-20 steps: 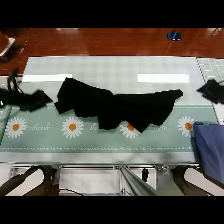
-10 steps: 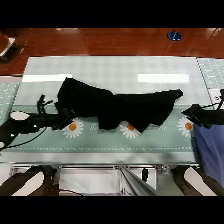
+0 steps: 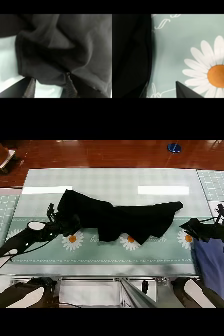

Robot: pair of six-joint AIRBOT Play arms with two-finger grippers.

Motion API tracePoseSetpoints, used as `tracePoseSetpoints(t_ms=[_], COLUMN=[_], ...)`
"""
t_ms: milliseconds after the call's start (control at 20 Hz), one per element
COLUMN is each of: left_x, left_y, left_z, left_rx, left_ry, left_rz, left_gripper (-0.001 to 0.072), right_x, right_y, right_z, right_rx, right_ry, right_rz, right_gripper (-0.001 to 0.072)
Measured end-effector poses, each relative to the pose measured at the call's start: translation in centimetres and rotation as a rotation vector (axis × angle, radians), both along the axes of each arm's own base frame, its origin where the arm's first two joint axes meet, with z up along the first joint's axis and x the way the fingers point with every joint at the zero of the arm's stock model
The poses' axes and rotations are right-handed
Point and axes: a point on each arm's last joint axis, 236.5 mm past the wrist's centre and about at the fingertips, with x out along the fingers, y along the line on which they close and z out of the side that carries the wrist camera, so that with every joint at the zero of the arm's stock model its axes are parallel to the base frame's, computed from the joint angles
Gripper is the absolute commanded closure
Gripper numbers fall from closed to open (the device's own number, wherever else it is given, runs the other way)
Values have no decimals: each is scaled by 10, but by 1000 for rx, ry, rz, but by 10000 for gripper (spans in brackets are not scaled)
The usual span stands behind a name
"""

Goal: Fold the shirts.

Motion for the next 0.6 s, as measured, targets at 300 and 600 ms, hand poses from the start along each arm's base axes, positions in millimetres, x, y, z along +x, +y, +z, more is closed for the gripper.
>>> tracePoseSetpoints(t_ms=[300, 600], left_x=[23, 27], left_y=[-17, -26], left_z=[10, 19], left_rx=[-22, -45], left_ry=[-27, -41], left_rz=[-77, -118], left_gripper=[684, 684], right_x=[14, 47], right_y=[-9, -27], right_z=[3, -4], right_rx=[-16, 18], right_ry=[-40, -26], right_rz=[-33, -66], right_gripper=[309, 309])
